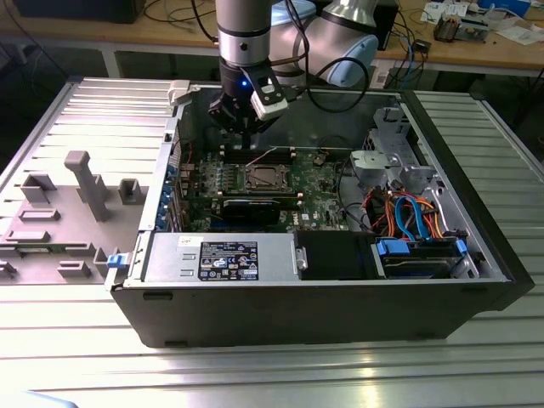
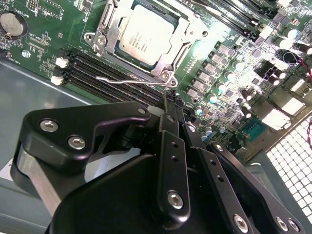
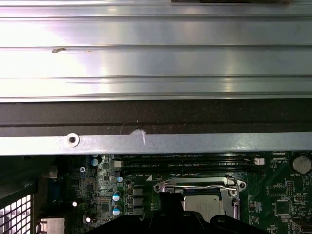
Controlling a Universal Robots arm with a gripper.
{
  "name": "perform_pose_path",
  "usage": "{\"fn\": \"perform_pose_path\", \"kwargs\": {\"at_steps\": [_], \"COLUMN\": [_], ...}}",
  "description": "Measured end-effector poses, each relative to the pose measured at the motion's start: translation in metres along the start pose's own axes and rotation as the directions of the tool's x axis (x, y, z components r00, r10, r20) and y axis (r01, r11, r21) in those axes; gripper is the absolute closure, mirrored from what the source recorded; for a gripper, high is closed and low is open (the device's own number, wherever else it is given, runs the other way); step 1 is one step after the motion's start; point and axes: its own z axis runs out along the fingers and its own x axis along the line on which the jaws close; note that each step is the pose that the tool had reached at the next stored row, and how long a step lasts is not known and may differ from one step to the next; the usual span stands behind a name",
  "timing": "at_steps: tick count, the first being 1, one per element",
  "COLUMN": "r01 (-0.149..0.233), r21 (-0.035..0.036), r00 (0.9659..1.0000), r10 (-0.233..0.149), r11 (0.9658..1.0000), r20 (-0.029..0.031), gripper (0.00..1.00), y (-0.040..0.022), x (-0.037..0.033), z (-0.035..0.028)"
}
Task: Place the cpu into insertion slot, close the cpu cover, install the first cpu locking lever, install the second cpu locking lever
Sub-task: 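Install the first cpu locking lever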
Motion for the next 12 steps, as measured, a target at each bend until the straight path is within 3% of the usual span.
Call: {"fn": "perform_pose_path", "kwargs": {"at_steps": [5, 7, 10, 12], "r01": [0.0, 0.0, 0.0, 0.0], "r21": [-0.0001, -0.0007, -0.0112, -0.0114], "r00": [1.0, 1.0, 1.0, 1.0], "r10": [0.0, 0.0, 0.0, 0.0], "r11": [1.0, 1.0, 0.9999, 0.9999], "r20": [0.0004, 0.0003, 0.0001, 0.0001], "gripper": [0.89, 0.89, 0.89, 0.89], "y": [-0.0001, -0.0001, -0.0001, -0.0001], "x": [-0.0006, -0.004, -0.0092, -0.0117], "z": [0.0011, 0.003, 0.0049, 0.0066]}}
